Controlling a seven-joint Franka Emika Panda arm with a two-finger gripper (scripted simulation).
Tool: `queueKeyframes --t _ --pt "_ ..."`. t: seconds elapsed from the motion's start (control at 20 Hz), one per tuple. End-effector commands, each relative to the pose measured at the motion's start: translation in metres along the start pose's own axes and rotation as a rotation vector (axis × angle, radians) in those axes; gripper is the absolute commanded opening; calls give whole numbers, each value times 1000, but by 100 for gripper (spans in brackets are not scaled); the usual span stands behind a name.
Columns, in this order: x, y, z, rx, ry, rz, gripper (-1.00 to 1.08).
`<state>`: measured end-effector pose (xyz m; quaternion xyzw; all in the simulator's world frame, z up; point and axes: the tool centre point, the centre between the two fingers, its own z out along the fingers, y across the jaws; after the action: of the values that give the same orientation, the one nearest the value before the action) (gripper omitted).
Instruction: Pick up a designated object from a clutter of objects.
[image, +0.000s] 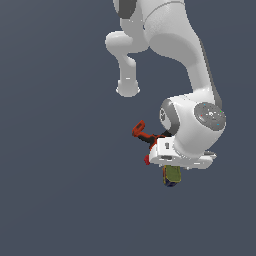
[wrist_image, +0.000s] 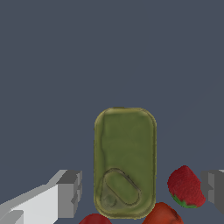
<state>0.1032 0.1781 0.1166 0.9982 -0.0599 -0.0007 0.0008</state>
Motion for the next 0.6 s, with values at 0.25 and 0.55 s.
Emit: queueKeyframes --t 0.25,0.55 --pt "0 -7 7 1 0 3 100" --pt "-1 -7 26 1 1 3 100"
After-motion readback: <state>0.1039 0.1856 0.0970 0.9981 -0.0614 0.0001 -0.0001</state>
